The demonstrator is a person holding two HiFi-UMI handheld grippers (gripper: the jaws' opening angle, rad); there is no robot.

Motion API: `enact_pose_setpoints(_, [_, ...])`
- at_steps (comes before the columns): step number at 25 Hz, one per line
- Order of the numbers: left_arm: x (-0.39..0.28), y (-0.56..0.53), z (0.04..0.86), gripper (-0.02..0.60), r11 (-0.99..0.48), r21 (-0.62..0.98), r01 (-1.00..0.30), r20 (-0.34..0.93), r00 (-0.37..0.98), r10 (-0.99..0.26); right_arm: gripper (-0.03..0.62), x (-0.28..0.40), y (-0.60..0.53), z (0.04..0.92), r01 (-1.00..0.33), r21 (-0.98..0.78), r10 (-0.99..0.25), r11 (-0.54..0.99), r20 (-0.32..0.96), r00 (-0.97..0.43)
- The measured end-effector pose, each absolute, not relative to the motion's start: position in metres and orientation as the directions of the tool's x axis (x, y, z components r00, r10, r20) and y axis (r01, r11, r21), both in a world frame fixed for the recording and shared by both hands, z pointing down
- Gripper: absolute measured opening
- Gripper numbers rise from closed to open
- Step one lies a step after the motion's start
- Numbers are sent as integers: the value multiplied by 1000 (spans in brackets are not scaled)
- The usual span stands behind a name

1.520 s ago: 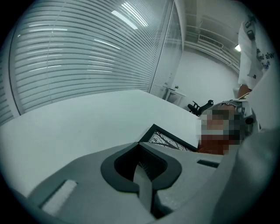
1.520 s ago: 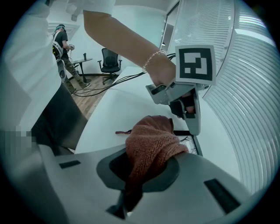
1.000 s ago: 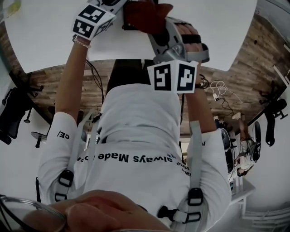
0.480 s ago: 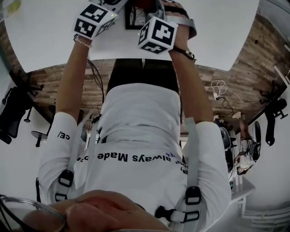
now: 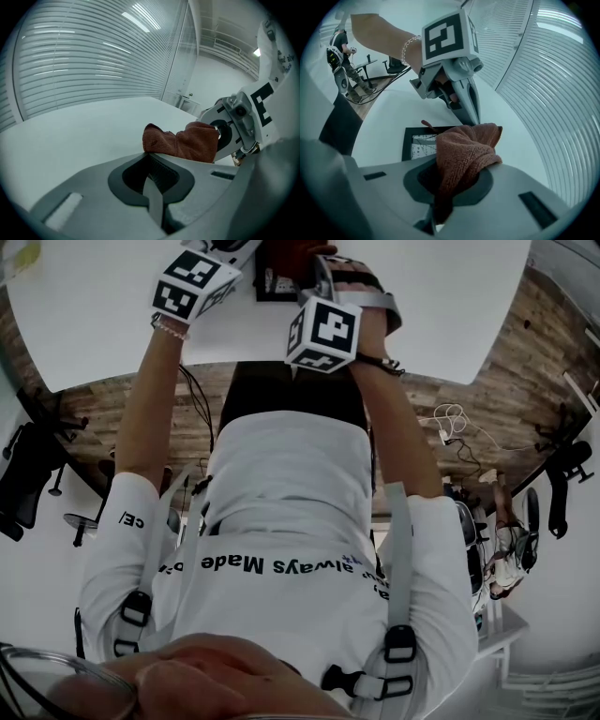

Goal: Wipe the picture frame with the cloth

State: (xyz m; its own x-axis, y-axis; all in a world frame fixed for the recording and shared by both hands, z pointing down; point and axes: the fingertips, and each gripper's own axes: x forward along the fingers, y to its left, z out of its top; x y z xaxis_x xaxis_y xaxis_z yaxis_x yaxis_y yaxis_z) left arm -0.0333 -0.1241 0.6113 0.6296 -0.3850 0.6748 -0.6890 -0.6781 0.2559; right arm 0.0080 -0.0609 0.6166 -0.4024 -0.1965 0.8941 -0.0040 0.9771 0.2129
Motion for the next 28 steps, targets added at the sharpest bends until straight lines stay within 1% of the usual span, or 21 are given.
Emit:
enact_pose_setpoints(7, [-33, -125, 613, 3, -673, 251, -695, 675, 624, -393, 20, 18, -14, 616, 73, 143, -103, 987, 915, -389])
enact_pose_setpoints(14, [-35, -127, 613, 3, -674, 238, -699, 672, 620, -405, 20, 27, 18, 611, 107, 97, -51, 990, 926, -374])
enact_pose_setpoints(16, [-35, -126, 613, 3, -672, 240, -700, 673, 619, -405, 20, 32, 30, 610, 124, 59, -10, 991, 931, -364])
enact_pose_setpoints(19, [-35, -126, 614, 3, -670, 243, -702, 675, 618, -403, 20, 42, 49, 605, 144, -39, 86, 989, 938, -337])
enact_pose_setpoints(21, [-35, -127, 613, 3, -668, 244, -703, 676, 617, -402, 20, 44, 49, 592, 139, -65, 110, 988, 932, -345])
enact_pose_setpoints(22, [-35, -127, 613, 3, -667, 246, -703, 678, 617, -400, 20, 44, 41, 582, 124, -45, 88, 991, 928, -363])
enact_pose_setpoints(24, [-33, -127, 612, 3, -665, 250, -704, 680, 616, -397, 20, 42, 12, 559, 66, 41, -10, 997, 910, -413])
enact_pose_setpoints(28, [-33, -128, 613, 3, -660, 250, -709, 682, 613, -400, 20, 43, -67, 513, -121, 265, -290, 957, 826, -483])
